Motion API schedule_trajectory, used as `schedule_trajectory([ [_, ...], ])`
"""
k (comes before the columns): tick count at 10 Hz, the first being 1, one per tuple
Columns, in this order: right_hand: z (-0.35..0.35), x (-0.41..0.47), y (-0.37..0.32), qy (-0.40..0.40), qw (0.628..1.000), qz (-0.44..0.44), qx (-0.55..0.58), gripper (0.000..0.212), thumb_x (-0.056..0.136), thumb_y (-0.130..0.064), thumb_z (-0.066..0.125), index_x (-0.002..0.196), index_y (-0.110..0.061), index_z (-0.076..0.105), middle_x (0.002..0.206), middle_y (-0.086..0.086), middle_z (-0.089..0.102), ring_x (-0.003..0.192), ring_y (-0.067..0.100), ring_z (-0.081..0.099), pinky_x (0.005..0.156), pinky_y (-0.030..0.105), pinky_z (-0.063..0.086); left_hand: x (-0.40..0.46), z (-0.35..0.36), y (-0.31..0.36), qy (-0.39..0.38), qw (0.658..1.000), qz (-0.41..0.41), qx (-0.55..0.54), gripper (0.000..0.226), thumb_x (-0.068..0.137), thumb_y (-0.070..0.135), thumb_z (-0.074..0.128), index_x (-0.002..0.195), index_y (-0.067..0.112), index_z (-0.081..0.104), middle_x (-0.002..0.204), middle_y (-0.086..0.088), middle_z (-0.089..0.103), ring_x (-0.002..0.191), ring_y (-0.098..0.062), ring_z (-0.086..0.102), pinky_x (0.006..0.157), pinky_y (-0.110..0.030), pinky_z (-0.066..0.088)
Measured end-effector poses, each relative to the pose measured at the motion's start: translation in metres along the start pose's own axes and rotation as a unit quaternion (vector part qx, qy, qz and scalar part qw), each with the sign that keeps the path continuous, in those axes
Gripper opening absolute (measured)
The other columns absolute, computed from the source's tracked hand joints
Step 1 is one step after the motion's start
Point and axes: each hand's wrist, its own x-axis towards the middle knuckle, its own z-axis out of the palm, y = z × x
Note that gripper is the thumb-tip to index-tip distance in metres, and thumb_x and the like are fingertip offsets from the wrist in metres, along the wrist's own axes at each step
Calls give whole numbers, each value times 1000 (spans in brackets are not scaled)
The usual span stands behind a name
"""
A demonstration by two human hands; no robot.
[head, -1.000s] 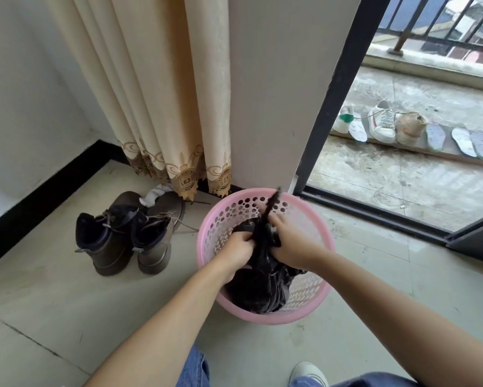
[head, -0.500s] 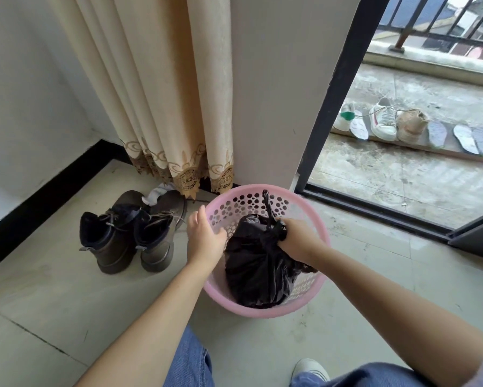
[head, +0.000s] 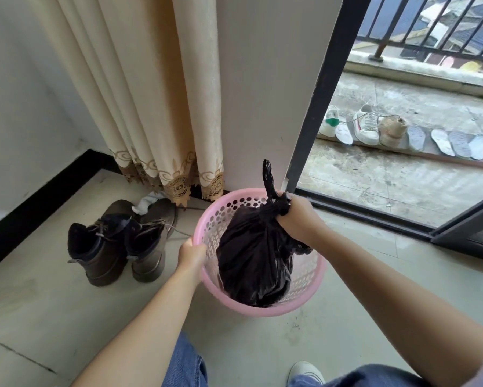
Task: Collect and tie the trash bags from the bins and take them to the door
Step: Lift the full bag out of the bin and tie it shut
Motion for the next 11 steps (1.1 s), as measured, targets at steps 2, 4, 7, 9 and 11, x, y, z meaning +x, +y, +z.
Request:
schedule_trajectory([
  [2, -63, 11, -25, 122, 992, -7, 40, 13, 88, -9, 48, 89, -9, 61, 89, 6, 66, 84, 25, 59, 62, 27, 44, -13, 12, 9, 78, 994, 44, -67, 38, 87, -5, 38, 120, 4, 56, 111, -12, 61, 105, -27, 58, 95, -39, 46],
  [4, -143, -13, -39, 194, 981, -3, 1, 24, 88, -8, 48, 104, -5, 65, 97, 18, 69, 91, 32, 63, 73, 35, 51, -5, 21, 22, 128, 986, 63, -82, 40, 95, 5, 39, 135, 0, 43, 136, -23, 49, 124, -40, 49, 102, -47, 43],
  [7, -180, -68, -12, 287, 956, 63, 1, 19, 89, -15, 53, 98, -3, 65, 84, 9, 65, 73, 18, 56, 62, 25, 44, -24, 50, 9, 189, 954, -13, -234, 48, 95, 2, 28, 141, 10, 36, 138, -15, 49, 93, -22, 64, 71, -18, 51],
  [9, -118, -71, 46, 190, 969, 155, -42, 16, 88, -9, 50, 92, 0, 63, 82, 10, 58, 83, 29, 57, 68, 27, 36, -21, 44, 9, 182, 957, -12, -223, 54, 91, -5, 30, 142, 12, 38, 141, -14, 47, 97, -22, 53, 46, -7, 44],
  [11, -62, -79, 95, 76, 973, 209, -64, 20, 89, -13, 49, 89, 2, 62, 81, 10, 57, 81, 28, 53, 65, 29, 36, -41, 57, -1, 133, 952, -34, -272, 38, 91, 12, 47, 128, 6, 48, 103, -8, 60, 88, -22, 62, 70, -29, 52],
])
